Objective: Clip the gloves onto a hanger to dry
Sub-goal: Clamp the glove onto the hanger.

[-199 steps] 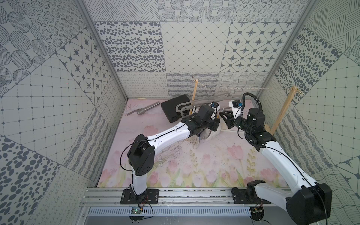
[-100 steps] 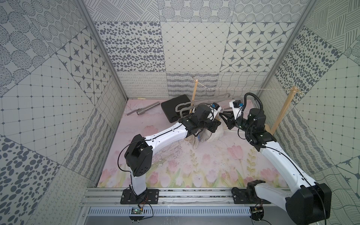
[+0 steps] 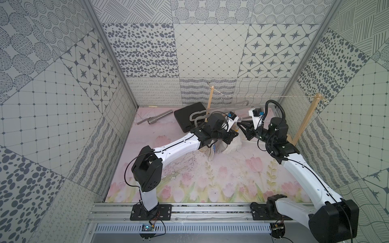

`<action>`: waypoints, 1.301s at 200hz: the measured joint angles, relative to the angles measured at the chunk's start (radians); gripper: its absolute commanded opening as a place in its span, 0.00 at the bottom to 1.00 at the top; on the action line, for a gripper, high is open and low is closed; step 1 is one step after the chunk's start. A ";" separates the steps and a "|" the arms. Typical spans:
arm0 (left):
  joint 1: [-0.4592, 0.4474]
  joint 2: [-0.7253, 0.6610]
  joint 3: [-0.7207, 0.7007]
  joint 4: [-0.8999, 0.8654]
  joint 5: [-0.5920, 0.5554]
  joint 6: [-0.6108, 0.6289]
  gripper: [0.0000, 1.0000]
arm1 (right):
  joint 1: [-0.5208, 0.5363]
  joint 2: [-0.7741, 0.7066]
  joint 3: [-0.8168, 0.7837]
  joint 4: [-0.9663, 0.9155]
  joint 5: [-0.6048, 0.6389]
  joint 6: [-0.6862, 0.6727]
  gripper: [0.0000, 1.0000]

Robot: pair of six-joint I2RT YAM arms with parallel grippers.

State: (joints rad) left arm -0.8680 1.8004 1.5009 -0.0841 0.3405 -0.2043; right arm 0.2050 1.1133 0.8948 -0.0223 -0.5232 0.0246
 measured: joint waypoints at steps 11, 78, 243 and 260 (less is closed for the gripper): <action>0.000 -0.002 -0.010 0.013 -0.005 0.003 0.00 | 0.000 -0.002 0.000 -0.005 0.029 0.014 0.00; -0.005 -0.014 -0.038 0.059 -0.038 0.020 0.00 | 0.031 -0.022 -0.001 -0.020 0.252 0.146 0.00; -0.179 0.012 -0.040 0.138 -0.505 0.282 0.00 | 0.086 -0.005 0.044 -0.111 0.468 0.396 0.00; -0.180 0.015 -0.050 0.164 -0.556 0.318 0.00 | 0.086 -0.003 0.065 -0.133 0.482 0.396 0.00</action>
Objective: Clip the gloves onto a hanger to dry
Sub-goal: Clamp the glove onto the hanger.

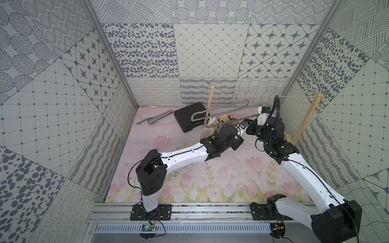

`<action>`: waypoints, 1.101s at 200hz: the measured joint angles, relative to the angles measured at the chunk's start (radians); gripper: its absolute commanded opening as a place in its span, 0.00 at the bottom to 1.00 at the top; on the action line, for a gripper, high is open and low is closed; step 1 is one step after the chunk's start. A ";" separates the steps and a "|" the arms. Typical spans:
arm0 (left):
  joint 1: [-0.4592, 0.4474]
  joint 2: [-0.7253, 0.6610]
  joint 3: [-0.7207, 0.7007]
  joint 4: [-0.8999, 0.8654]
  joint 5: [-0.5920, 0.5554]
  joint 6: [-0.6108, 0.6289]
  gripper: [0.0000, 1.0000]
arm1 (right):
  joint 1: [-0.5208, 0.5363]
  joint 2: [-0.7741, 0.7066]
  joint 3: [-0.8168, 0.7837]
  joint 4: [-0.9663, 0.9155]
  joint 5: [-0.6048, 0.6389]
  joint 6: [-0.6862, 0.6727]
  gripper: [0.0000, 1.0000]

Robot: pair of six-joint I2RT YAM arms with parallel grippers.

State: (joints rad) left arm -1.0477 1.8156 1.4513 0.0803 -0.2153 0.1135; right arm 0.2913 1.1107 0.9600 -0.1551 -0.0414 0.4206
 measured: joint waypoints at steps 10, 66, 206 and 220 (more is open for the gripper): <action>0.000 0.004 -0.008 0.018 -0.028 0.021 0.00 | 0.000 0.006 0.014 -0.014 0.006 0.000 0.00; 0.000 0.030 -0.021 0.077 -0.164 0.105 0.00 | 0.004 0.063 0.084 -0.085 0.018 0.025 0.00; -0.046 0.142 0.106 0.140 -0.449 0.196 0.00 | -0.018 0.098 0.155 -0.203 0.081 0.130 0.00; -0.048 0.141 0.111 0.141 -0.449 0.191 0.00 | -0.020 0.098 0.155 -0.203 0.067 0.133 0.00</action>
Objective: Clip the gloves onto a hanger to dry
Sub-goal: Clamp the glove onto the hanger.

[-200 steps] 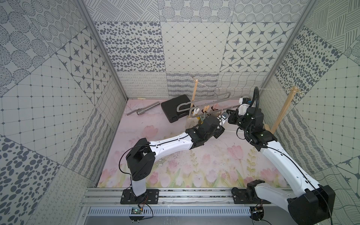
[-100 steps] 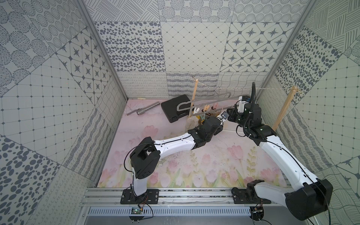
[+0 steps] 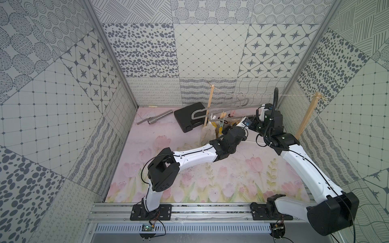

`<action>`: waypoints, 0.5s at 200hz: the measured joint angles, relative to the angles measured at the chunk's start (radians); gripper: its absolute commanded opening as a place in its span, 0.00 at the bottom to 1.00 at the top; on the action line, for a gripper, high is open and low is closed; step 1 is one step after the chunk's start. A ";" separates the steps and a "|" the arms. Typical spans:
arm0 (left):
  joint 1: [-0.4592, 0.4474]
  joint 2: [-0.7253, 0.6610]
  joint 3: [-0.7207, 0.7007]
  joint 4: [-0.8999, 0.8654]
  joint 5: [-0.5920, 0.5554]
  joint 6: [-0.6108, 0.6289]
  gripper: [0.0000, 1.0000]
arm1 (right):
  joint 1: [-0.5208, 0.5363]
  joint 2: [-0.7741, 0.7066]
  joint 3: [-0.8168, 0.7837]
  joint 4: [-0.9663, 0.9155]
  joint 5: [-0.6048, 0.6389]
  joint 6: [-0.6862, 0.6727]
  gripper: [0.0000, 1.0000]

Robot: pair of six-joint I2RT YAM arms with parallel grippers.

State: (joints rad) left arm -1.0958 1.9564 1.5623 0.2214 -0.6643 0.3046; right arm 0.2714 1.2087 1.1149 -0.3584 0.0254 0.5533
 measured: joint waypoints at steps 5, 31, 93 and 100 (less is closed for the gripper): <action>0.000 -0.002 -0.002 0.000 0.002 -0.001 0.00 | -0.003 -0.001 -0.001 0.003 -0.011 0.000 0.00; 0.000 -0.037 -0.035 -0.006 0.066 -0.004 0.00 | -0.031 -0.024 -0.040 0.048 -0.103 -0.011 0.00; 0.159 -0.193 -0.169 -0.099 0.528 -0.072 0.00 | -0.113 -0.082 -0.150 0.193 -0.427 -0.115 0.00; 0.182 -0.205 -0.175 -0.111 0.584 -0.079 0.00 | -0.126 -0.083 -0.157 0.205 -0.465 -0.123 0.00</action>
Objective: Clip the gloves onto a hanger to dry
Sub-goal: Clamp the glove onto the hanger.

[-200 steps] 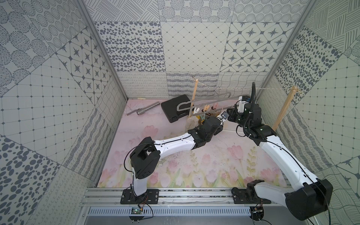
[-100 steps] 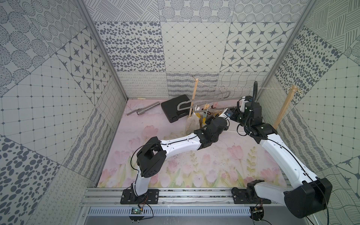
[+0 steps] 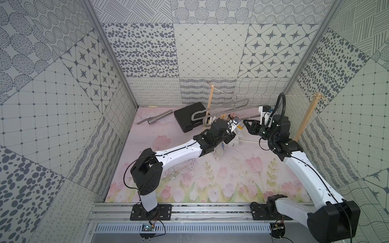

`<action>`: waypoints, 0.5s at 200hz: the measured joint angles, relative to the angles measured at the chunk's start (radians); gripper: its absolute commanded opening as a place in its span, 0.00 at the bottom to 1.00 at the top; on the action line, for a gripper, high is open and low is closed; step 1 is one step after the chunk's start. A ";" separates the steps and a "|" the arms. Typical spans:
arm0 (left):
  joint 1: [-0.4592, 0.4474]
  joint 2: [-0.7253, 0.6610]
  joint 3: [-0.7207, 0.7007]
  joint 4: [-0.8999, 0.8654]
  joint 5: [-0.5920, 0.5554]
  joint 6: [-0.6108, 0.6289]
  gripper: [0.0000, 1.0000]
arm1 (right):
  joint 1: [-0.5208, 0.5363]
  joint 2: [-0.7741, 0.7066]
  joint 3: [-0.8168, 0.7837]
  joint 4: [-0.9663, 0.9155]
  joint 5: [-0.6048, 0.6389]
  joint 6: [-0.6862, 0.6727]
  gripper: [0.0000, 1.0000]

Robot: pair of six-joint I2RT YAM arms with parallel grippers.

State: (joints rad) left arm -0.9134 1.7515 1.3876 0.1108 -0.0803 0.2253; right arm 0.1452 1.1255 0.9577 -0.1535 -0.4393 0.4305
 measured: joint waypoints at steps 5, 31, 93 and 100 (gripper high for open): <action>0.015 -0.007 -0.003 -0.008 0.034 -0.003 0.00 | -0.009 -0.001 -0.006 0.008 -0.026 -0.003 0.00; 0.095 -0.024 -0.001 -0.059 0.236 -0.017 0.00 | -0.055 0.000 -0.021 0.043 -0.159 -0.028 0.00; 0.185 0.018 0.100 -0.227 0.600 -0.021 0.00 | -0.083 0.035 -0.021 0.114 -0.362 -0.080 0.01; 0.188 0.021 0.107 -0.240 0.631 -0.018 0.00 | -0.084 0.039 -0.021 0.121 -0.372 -0.084 0.01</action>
State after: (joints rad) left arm -0.7254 1.7729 1.4948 -0.1291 0.5507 0.2070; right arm 0.0608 1.1645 0.9363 -0.0330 -0.8116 0.3462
